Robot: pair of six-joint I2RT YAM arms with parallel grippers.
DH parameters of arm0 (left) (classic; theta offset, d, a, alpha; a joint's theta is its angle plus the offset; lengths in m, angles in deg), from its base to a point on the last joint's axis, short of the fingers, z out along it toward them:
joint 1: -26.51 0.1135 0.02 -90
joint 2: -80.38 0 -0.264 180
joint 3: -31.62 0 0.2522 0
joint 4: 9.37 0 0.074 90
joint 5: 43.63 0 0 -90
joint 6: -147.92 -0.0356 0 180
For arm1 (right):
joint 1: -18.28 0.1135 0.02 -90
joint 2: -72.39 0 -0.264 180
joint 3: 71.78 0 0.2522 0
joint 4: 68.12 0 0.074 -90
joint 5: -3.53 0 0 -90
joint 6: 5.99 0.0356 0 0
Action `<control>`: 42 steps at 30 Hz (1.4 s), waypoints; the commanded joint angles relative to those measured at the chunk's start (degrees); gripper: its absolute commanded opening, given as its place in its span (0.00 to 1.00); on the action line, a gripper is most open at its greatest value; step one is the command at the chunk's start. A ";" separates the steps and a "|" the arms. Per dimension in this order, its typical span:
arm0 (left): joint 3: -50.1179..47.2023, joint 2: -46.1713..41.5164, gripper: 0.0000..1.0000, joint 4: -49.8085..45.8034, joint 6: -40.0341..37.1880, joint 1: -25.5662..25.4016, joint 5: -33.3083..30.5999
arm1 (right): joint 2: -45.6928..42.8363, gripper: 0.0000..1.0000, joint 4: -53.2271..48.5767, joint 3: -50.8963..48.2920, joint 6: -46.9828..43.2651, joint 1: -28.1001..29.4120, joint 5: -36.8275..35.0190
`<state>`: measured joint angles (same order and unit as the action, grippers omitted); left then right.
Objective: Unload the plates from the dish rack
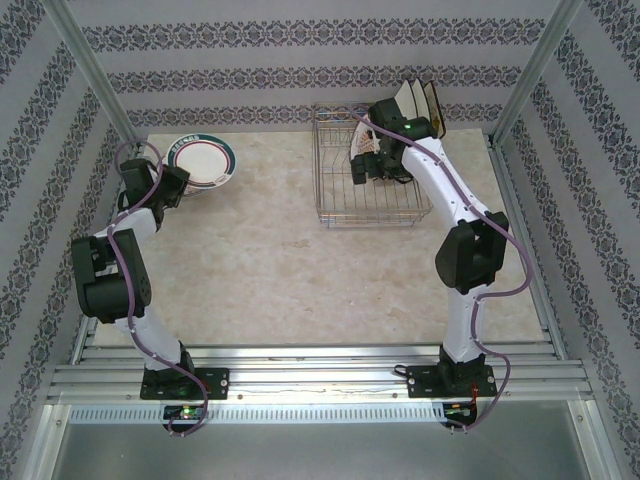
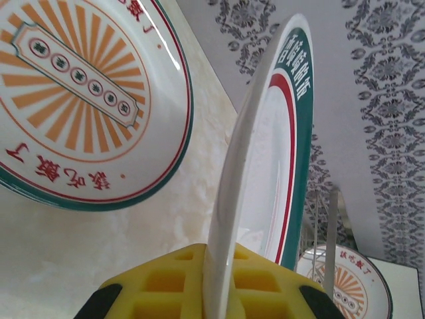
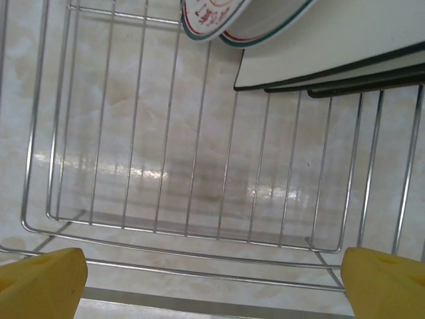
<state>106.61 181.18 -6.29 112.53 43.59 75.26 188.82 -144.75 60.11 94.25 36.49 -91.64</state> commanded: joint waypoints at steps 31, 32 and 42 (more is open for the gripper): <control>3.12 11.00 0.00 6.89 1.09 4.18 -9.84 | 1.62 0.98 -1.66 0.27 -0.89 0.33 0.17; 3.53 11.50 0.00 6.86 1.31 4.19 -9.79 | 1.94 0.98 -2.10 1.24 -1.02 0.43 -0.17; 8.60 17.96 0.00 7.65 5.50 4.17 -8.14 | 3.20 0.98 -3.76 4.91 -1.49 0.94 -0.59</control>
<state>112.62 197.39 -1.46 116.53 47.26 66.25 191.29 -146.83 63.48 93.63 36.93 -91.59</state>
